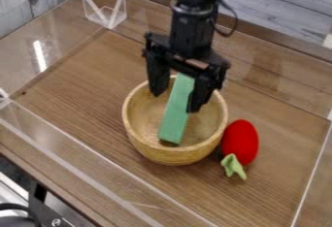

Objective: Remove the green block from the brown bowl and put it on the table

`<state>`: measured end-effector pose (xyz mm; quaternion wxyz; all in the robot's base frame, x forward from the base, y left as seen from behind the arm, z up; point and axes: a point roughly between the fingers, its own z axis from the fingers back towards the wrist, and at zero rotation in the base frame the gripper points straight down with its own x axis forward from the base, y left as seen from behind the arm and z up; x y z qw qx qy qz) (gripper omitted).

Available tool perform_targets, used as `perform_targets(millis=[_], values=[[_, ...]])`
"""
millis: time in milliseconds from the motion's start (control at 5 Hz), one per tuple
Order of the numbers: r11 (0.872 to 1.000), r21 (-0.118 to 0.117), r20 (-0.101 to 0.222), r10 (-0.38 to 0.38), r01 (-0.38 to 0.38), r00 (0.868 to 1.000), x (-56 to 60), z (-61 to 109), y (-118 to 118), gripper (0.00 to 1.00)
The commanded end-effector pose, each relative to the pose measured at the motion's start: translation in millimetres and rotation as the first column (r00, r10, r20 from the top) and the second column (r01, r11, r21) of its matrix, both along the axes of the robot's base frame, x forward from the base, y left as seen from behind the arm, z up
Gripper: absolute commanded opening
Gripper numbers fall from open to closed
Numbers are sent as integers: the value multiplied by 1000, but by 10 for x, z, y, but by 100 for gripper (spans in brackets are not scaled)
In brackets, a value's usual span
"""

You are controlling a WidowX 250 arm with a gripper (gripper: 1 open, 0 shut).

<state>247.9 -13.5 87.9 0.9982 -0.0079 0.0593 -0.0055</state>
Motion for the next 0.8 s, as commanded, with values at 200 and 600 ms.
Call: perform_targets(millis=[200, 600], values=[[1000, -16, 64, -3, 4, 998, 4, 55, 128, 100], [999, -39, 103, -29, 33, 994, 78, 40, 252, 100]])
